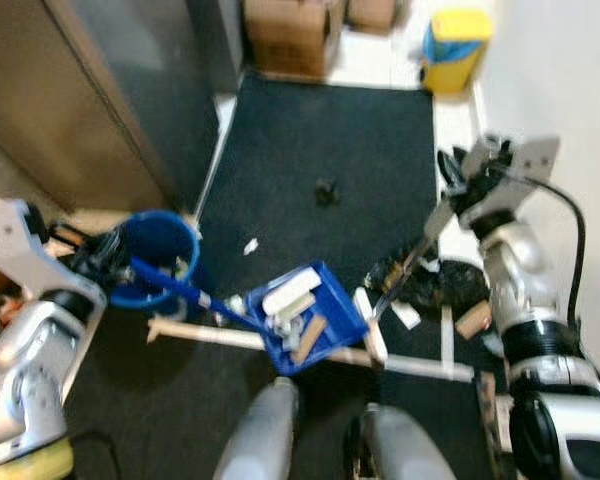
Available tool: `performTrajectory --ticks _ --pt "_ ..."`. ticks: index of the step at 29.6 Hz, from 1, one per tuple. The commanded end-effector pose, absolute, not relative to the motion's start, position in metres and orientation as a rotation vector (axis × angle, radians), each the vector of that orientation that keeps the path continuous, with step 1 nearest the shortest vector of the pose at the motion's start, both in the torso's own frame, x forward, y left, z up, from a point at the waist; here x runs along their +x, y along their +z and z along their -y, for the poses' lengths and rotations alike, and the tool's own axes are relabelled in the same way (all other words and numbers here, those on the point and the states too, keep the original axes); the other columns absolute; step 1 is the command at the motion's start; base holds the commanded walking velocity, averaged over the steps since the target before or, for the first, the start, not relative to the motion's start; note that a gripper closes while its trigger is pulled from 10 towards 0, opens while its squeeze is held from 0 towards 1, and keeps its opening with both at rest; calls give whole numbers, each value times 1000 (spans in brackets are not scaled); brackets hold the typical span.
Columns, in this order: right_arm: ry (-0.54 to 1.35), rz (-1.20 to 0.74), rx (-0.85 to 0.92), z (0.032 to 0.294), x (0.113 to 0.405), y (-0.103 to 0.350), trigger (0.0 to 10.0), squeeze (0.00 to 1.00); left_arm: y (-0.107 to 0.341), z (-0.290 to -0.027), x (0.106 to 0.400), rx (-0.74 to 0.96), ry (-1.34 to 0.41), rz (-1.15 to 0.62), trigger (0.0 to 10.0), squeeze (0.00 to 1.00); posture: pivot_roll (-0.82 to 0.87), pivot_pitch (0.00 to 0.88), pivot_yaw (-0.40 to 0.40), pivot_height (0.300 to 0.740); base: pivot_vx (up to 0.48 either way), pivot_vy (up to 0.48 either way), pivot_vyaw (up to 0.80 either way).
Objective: Sweep floor
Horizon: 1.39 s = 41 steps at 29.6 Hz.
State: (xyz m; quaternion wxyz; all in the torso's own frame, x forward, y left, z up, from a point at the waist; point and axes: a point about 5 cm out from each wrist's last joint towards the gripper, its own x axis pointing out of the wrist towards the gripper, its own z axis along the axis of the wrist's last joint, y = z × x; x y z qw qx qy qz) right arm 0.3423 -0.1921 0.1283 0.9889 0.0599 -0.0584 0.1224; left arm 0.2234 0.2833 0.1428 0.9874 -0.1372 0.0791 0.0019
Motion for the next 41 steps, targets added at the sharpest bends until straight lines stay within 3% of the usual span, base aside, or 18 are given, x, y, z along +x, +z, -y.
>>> performTrajectory --ticks 1,41 --pt "236 142 123 195 342 132 10000 0 149 -284 224 -271 -2 -128 10000 0 69 54 2 740 0 0 788" --pt "230 142 124 196 341 131 10000 0 148 -284 224 -272 -5 -131 10000 0 68 60 4 740 0 0 788"
